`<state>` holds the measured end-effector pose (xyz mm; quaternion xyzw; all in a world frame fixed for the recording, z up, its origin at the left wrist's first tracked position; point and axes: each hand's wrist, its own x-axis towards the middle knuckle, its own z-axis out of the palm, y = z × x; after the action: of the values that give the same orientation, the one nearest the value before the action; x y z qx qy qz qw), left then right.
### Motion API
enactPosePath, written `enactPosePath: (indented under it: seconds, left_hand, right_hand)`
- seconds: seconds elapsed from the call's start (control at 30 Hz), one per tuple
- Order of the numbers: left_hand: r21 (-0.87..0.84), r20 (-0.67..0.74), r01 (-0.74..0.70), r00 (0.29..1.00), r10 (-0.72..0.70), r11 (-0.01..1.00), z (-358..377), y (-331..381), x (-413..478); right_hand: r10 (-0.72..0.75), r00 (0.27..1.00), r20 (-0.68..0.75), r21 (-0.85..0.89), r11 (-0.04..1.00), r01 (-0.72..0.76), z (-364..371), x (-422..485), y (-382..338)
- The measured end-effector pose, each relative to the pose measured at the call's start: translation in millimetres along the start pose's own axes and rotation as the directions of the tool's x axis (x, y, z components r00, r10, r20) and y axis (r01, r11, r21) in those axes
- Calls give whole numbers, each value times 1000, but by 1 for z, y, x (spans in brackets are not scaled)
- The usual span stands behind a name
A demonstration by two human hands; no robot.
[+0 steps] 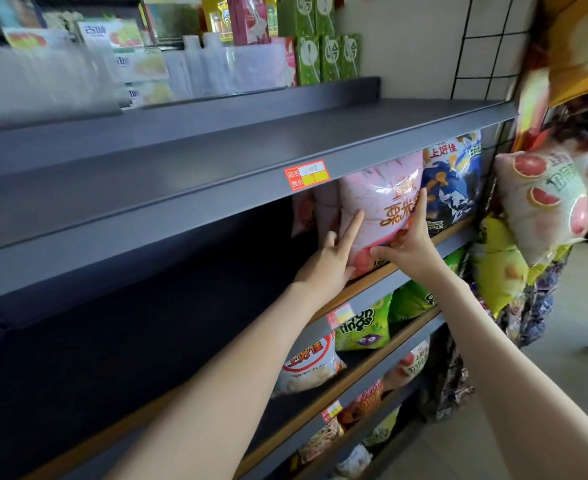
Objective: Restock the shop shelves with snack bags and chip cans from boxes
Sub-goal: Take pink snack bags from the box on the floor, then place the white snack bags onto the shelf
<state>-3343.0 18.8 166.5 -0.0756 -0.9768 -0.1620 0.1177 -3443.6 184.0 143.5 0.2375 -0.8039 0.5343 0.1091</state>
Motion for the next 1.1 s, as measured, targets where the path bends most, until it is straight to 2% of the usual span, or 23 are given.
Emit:
enactPosePath:
  seconds: [0.27, 0.6, 0.8, 1.0, 1.1]
  left_hand:
    - [-146, 17, 62, 998, -60, 987, 11, 9, 5]
    - [-171, 8, 89, 996, -89, 981, 0, -1, 1]
    - [-118, -13, 98, 995, -100, 988, -4, 1, -21]
    - [-149, -43, 208, 975, -216, 967, -17, -10, -66]
    - [-218, -126, 245, 953, -276, 945, -29, -17, -107]
  right_hand:
    - [39, 999, -14, 80, 996, -38, -1, 7, 1]
    - [49, 993, -104, -113, 992, -61, 6, 2, -7]
    - [-138, 950, -280, -279, 959, 57, 21, -22, -16]
    - [-258, 870, -420, -278, 949, 147, 48, -53, -42]
    - [-335, 873, -356, -242, 935, 260, 78, -84, -69]
